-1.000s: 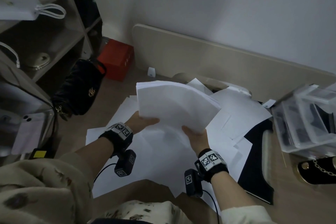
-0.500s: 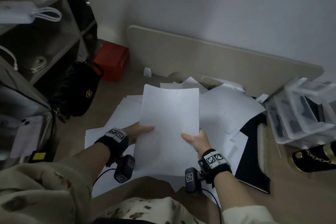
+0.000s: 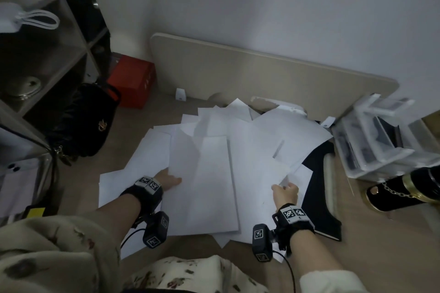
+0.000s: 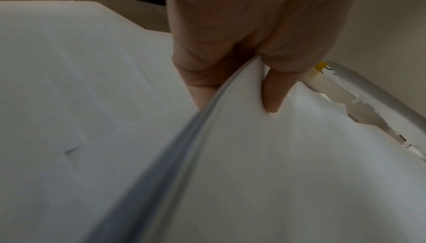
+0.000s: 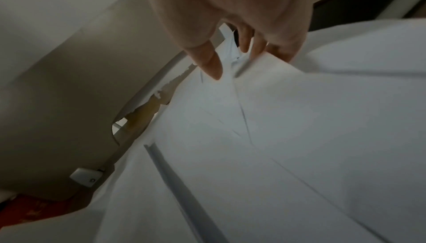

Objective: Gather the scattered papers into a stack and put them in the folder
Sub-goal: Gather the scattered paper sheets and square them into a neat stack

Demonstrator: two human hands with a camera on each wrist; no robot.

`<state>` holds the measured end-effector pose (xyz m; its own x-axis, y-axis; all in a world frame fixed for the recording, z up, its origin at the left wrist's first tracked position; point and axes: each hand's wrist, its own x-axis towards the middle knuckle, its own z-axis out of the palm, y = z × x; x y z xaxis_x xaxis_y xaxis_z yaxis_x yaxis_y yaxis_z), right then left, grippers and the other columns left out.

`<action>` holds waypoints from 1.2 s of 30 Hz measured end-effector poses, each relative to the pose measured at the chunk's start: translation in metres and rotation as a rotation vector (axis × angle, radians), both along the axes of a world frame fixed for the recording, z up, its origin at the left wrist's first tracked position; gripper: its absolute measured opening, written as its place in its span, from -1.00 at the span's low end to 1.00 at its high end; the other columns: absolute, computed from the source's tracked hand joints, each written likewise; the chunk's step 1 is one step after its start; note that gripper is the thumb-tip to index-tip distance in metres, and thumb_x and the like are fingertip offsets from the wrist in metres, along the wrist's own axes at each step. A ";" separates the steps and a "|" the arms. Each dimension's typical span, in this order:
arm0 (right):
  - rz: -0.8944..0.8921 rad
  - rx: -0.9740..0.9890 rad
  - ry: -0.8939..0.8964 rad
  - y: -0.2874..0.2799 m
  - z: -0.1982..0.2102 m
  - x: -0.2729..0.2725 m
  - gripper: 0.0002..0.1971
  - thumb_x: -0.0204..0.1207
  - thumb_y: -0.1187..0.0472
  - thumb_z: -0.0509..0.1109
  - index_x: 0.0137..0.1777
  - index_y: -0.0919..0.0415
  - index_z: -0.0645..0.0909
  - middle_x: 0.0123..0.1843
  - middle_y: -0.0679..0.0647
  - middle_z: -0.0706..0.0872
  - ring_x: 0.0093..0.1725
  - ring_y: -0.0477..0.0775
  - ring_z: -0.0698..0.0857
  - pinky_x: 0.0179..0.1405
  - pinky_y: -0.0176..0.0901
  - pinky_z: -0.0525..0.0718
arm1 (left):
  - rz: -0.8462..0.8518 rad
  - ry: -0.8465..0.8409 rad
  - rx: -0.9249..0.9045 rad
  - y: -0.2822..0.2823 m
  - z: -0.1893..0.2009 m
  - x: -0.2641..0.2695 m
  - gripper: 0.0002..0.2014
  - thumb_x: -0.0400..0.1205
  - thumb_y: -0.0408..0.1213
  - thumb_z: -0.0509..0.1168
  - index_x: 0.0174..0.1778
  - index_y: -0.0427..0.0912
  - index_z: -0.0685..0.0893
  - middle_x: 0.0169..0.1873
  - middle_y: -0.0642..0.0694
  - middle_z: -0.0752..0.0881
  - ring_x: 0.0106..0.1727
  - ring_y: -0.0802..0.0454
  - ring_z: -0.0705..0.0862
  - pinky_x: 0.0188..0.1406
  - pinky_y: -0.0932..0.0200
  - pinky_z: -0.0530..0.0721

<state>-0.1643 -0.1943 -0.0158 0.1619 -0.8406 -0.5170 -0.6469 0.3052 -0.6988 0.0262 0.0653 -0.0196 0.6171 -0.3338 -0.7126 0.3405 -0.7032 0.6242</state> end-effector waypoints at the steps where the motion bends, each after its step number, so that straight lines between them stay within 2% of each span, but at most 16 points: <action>1: -0.008 0.007 -0.049 0.002 -0.003 0.002 -0.36 0.50 0.37 0.35 0.56 0.28 0.23 0.49 0.24 0.46 0.37 0.30 0.53 0.19 -0.02 0.47 | -0.004 0.003 0.007 -0.001 0.001 -0.001 -0.46 0.64 -0.33 0.31 0.52 -0.37 0.34 0.42 -0.30 0.51 0.42 -0.29 0.50 0.46 -0.12 0.46; 4: -0.102 -0.039 -0.191 0.008 0.000 0.010 -0.25 0.46 0.36 0.45 0.60 0.19 0.16 0.50 0.21 0.42 0.22 0.24 0.58 0.04 -0.07 0.47 | -0.006 0.010 0.005 -0.001 0.001 0.000 -0.48 0.64 -0.34 0.31 0.51 -0.38 0.36 0.41 -0.33 0.52 0.42 -0.31 0.50 0.45 -0.14 0.47; 7: -0.180 -0.017 -0.279 0.011 0.004 0.015 -0.15 0.41 0.29 0.52 0.61 0.09 0.11 0.43 0.14 0.47 0.15 0.15 0.56 0.06 -0.02 0.49 | 0.051 0.009 -0.024 0.005 -0.012 0.007 -0.45 0.57 -0.31 0.40 0.47 -0.34 0.42 0.36 -0.34 0.57 0.35 -0.33 0.57 0.40 -0.21 0.52; 10: -0.015 0.063 -0.081 0.007 0.003 0.015 -0.17 0.40 0.28 0.54 0.62 0.21 0.18 0.53 0.25 0.41 0.44 0.27 0.48 0.39 0.08 0.47 | 0.073 0.034 -0.044 0.010 -0.027 0.016 -0.42 0.53 -0.25 0.45 0.46 -0.29 0.46 0.33 -0.32 0.60 0.30 -0.33 0.60 0.36 -0.25 0.55; 12: 0.134 0.124 0.069 0.007 0.000 0.012 -0.24 0.39 0.25 0.53 0.56 0.32 0.30 0.49 0.26 0.49 0.42 0.29 0.52 0.41 0.09 0.49 | 0.075 0.043 -0.072 0.010 -0.015 0.013 -0.31 0.42 -0.19 0.48 0.47 -0.28 0.46 0.33 -0.32 0.61 0.30 -0.33 0.60 0.36 -0.26 0.55; 14: 0.192 0.156 0.140 0.005 -0.002 0.009 -0.33 0.37 0.22 0.54 0.46 0.40 0.42 0.32 0.30 0.62 0.27 0.30 0.62 0.29 0.05 0.58 | 0.093 0.056 -0.116 0.011 -0.005 0.011 -0.22 0.30 -0.14 0.47 0.46 -0.28 0.47 0.30 -0.32 0.62 0.28 -0.32 0.61 0.35 -0.26 0.55; 16: 0.210 0.126 0.130 0.005 0.001 0.006 -0.54 0.38 0.26 0.53 0.20 0.49 0.51 0.10 0.28 0.68 0.10 0.28 0.66 0.12 -0.01 0.62 | 0.133 0.068 -0.159 0.012 0.005 0.008 -0.32 0.38 -0.21 0.49 0.43 -0.31 0.50 0.28 -0.32 0.64 0.26 -0.32 0.63 0.33 -0.27 0.57; 17: 0.210 0.089 0.094 0.005 0.003 0.004 -0.69 0.40 0.29 0.51 0.04 0.43 0.52 0.00 0.25 0.67 0.01 0.25 0.66 0.01 -0.06 0.60 | 0.159 0.066 -0.177 0.012 0.008 0.007 -0.39 0.45 -0.26 0.48 0.41 -0.32 0.51 0.27 -0.33 0.64 0.25 -0.32 0.63 0.33 -0.27 0.57; 19: 0.181 -0.001 0.002 0.008 0.009 0.004 -0.85 0.42 0.33 0.48 -0.14 0.37 0.56 -0.19 0.17 0.68 -0.12 0.22 0.64 -0.14 -0.14 0.54 | 0.201 0.046 -0.202 0.011 0.012 0.007 -0.52 0.57 -0.35 0.41 0.41 -0.34 0.52 0.29 -0.34 0.63 0.26 -0.33 0.62 0.34 -0.24 0.56; 22: 0.134 -0.113 -0.116 0.011 0.020 0.004 -0.81 0.44 0.31 0.46 -0.33 0.35 0.55 -0.41 0.10 0.58 -0.29 0.19 0.57 -0.27 -0.17 0.49 | 0.256 0.026 -0.236 0.010 0.014 0.008 -0.56 0.62 -0.40 0.34 0.42 -0.39 0.49 0.29 -0.34 0.62 0.29 -0.33 0.60 0.32 -0.17 0.56; 24: 0.082 -0.170 -0.163 0.012 0.028 0.005 -0.75 0.45 0.29 0.45 -0.39 0.35 0.51 -0.44 0.11 0.55 -0.38 0.15 0.52 -0.32 -0.17 0.47 | 0.293 0.006 -0.254 0.010 0.015 0.009 -0.56 0.61 -0.43 0.34 0.42 -0.41 0.49 0.30 -0.36 0.62 0.30 -0.34 0.60 0.31 -0.17 0.56; 26: 0.024 -0.228 -0.218 0.011 0.033 0.006 -0.72 0.45 0.28 0.44 -0.42 0.33 0.48 -0.43 0.15 0.55 -0.36 0.18 0.54 -0.28 -0.13 0.52 | 0.319 -0.006 -0.265 0.013 0.016 0.009 -0.56 0.60 -0.46 0.35 0.40 -0.42 0.50 0.30 -0.37 0.62 0.29 -0.36 0.60 0.32 -0.20 0.56; 29: -0.061 -0.312 -0.301 0.009 0.041 0.006 -0.74 0.47 0.24 0.44 -0.40 0.26 0.50 -0.36 0.14 0.61 -0.24 0.19 0.61 -0.16 -0.02 0.60 | 0.348 -0.019 -0.259 0.017 0.016 0.010 -0.56 0.57 -0.45 0.38 0.38 -0.41 0.52 0.28 -0.38 0.63 0.25 -0.37 0.63 0.33 -0.27 0.56; 32: -0.134 -0.361 -0.368 0.008 0.051 0.005 -0.92 0.52 0.23 0.42 -0.12 0.25 0.64 -0.15 0.09 0.68 -0.11 0.11 0.64 -0.04 -0.11 0.59 | 0.366 -0.032 -0.254 0.019 0.016 0.009 -0.57 0.56 -0.45 0.40 0.36 -0.39 0.55 0.26 -0.37 0.65 0.23 -0.35 0.65 0.33 -0.28 0.56; 34: -0.187 -0.385 -0.389 0.006 0.056 0.004 -0.78 0.53 0.21 0.40 0.08 0.34 0.67 -0.04 0.12 0.71 -0.03 0.12 0.66 0.05 -0.11 0.62 | 0.365 -0.035 -0.248 0.020 0.015 0.008 -0.58 0.55 -0.45 0.40 0.35 -0.38 0.56 0.26 -0.37 0.66 0.23 -0.35 0.65 0.33 -0.28 0.56; 36: -0.244 -0.423 -0.406 0.002 0.058 0.004 -0.69 0.55 0.18 0.37 0.19 0.37 0.64 0.09 0.20 0.74 0.07 0.19 0.70 0.13 -0.01 0.67 | 0.366 -0.031 -0.241 0.019 0.015 0.008 -0.57 0.55 -0.45 0.40 0.35 -0.39 0.56 0.24 -0.36 0.66 0.23 -0.35 0.65 0.33 -0.27 0.56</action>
